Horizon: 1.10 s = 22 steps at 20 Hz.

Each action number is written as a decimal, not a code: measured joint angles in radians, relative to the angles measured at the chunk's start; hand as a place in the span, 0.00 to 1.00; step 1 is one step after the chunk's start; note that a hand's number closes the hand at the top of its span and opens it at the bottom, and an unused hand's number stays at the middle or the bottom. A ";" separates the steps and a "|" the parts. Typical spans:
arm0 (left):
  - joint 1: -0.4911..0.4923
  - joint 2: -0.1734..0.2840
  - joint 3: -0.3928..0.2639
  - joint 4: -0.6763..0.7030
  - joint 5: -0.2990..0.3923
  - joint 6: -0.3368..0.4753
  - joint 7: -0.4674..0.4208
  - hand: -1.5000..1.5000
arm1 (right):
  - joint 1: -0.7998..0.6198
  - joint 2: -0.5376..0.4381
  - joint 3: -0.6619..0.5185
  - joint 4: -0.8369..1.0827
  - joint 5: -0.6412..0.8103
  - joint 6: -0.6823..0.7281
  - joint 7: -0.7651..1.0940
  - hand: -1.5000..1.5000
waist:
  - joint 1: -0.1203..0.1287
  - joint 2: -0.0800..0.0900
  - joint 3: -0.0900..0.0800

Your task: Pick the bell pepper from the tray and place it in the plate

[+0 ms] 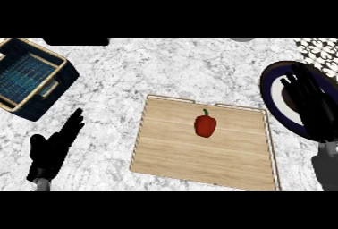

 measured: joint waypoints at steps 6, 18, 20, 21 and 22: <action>-0.043 -0.041 0.033 0.019 -0.043 0.086 0.013 0.50 | -0.073 0.112 0.063 -0.072 0.002 -0.037 -0.008 1.00 | 0.012 0.010 0.017; -0.061 -0.110 0.021 0.026 -0.066 0.167 0.047 0.50 | 0.096 0.208 0.179 -0.022 0.351 -0.269 -0.380 0.00 | 0.004 0.017 0.025; -0.061 -0.118 0.015 0.019 -0.073 0.173 0.056 0.50 | 0.112 0.230 0.204 0.047 0.355 -0.220 -0.499 0.00 | 0.011 0.017 0.025; -0.055 -0.123 0.011 0.014 -0.079 0.178 0.058 0.50 | 0.126 0.224 0.224 0.065 0.377 -0.205 -0.537 0.00 | 0.012 0.016 0.025; -0.054 -0.128 0.006 0.014 -0.085 0.181 0.058 0.50 | 0.116 0.208 0.228 0.098 0.394 -0.187 -0.561 0.00 | 0.014 0.016 0.024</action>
